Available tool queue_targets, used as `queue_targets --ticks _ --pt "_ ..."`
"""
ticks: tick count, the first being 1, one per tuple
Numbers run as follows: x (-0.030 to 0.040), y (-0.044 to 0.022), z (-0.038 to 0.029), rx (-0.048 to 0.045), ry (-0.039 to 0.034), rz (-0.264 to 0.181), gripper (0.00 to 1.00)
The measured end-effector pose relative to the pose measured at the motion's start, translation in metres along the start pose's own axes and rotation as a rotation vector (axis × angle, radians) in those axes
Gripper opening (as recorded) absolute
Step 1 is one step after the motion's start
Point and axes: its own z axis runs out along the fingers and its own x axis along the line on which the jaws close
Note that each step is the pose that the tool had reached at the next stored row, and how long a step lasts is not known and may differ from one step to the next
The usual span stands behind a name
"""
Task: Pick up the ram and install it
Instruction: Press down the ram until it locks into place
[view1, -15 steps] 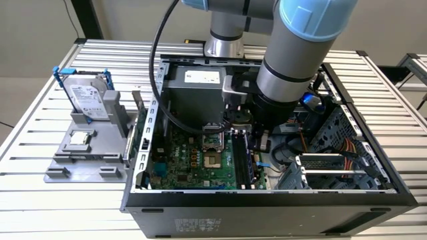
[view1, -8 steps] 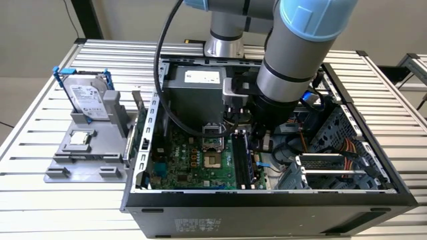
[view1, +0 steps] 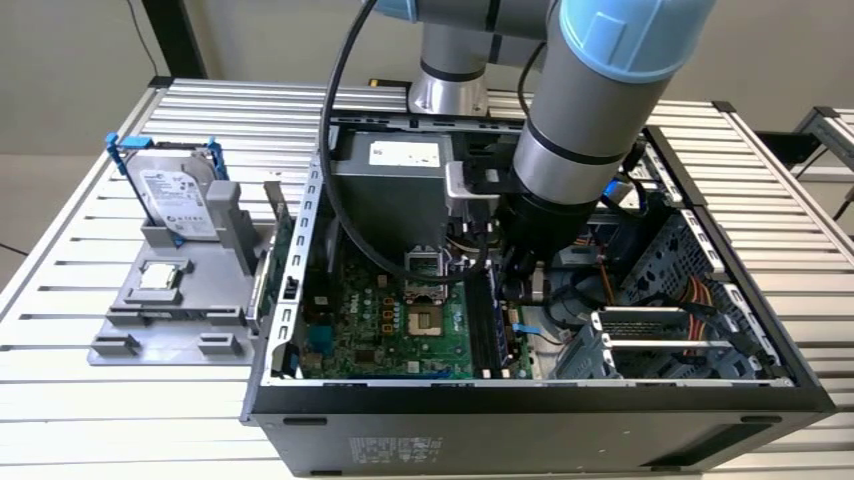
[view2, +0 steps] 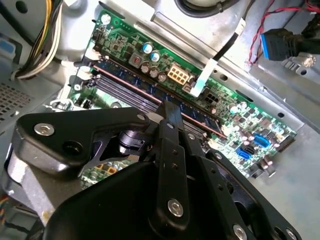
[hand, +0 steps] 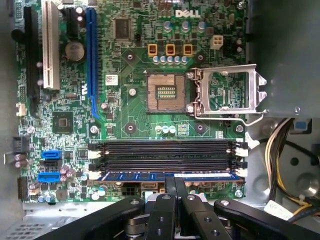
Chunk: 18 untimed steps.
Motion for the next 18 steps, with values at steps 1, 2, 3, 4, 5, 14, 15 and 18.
queue_targets --ticks 1,2,3,4,5,14,15,18 --pt "0.0 0.0 0.0 0.0 0.0 -0.001 0.0" --pt "0.0 0.0 0.0 0.0 0.0 -0.001 0.0" --pt "0.0 0.0 0.0001 -0.0001 -0.0001 -0.001 0.0" --pt "0.0 0.0 0.0 -0.0001 0.0 -0.001 0.0" --pt "0.0 0.0 0.0001 0.0 -0.0001 -0.001 0.0" --pt "0.0033 -0.0001 0.0007 -0.0002 0.0001 -0.001 0.0" --pt "0.0035 -0.0001 0.0009 -0.0003 0.0 -0.001 0.0" --pt "0.0037 -0.0001 0.001 -0.0009 0.0007 -0.001 0.0"
